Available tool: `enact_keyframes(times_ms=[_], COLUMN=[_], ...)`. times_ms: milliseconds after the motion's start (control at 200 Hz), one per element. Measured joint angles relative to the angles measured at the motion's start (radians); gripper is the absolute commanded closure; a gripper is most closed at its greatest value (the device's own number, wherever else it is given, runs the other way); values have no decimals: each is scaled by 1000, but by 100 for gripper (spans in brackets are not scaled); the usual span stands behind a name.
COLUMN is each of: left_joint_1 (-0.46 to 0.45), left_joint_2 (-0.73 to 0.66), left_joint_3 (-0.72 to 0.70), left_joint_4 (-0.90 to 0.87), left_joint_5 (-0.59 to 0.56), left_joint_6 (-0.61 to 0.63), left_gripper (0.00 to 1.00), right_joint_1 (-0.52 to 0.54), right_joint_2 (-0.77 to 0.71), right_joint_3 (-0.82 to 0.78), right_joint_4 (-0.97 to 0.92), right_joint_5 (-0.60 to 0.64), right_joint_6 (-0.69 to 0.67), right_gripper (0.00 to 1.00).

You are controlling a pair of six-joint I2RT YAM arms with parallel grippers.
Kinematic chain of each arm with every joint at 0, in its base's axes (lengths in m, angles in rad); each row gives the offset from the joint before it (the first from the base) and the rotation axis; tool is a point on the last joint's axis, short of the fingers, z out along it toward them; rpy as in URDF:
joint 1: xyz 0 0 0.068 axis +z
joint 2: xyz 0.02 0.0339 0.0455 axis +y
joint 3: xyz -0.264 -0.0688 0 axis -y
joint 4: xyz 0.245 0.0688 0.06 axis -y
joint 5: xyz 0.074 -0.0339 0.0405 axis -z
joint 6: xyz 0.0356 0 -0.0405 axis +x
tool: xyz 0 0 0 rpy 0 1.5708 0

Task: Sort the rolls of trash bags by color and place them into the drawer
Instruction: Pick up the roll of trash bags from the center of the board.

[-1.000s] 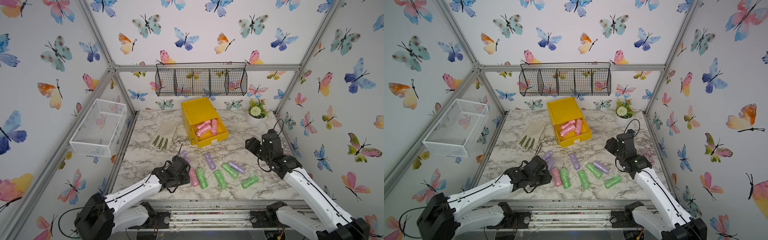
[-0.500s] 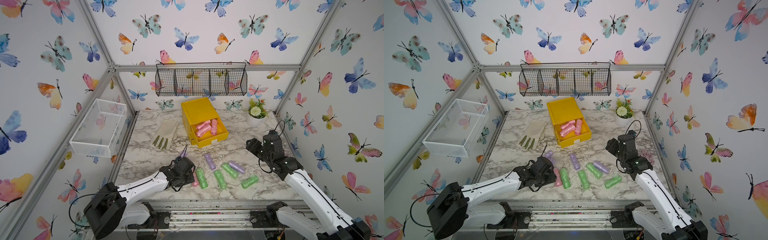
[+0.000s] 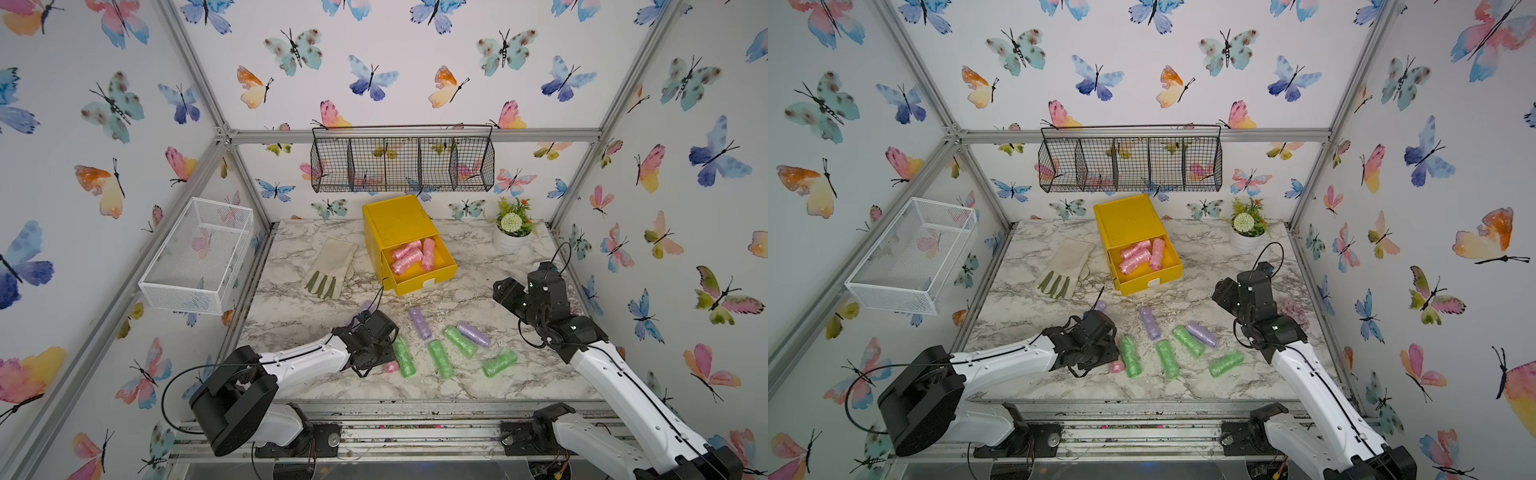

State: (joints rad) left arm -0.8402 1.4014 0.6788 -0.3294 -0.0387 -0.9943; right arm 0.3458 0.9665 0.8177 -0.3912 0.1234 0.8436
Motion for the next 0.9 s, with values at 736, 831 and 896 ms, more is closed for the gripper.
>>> enact_keyframes(times_ms=[736, 831, 896], left_joint_1=[0, 0, 0], left_joint_2=[24, 16, -1], left_joint_3=[0, 0, 0], left_joint_4=[49, 39, 13], left_joint_5=[16, 11, -2], left_joint_6=[24, 32, 39], left_gripper=[66, 69, 71], right_joint_1=[0, 0, 0], right_joint_2=[-15, -31, -38], right_joint_3=[-6, -6, -6], right_joint_4=[-9, -14, -15], right_joint_5=[-4, -2, 0], right_joint_6=[0, 0, -2], right_gripper=[32, 32, 32])
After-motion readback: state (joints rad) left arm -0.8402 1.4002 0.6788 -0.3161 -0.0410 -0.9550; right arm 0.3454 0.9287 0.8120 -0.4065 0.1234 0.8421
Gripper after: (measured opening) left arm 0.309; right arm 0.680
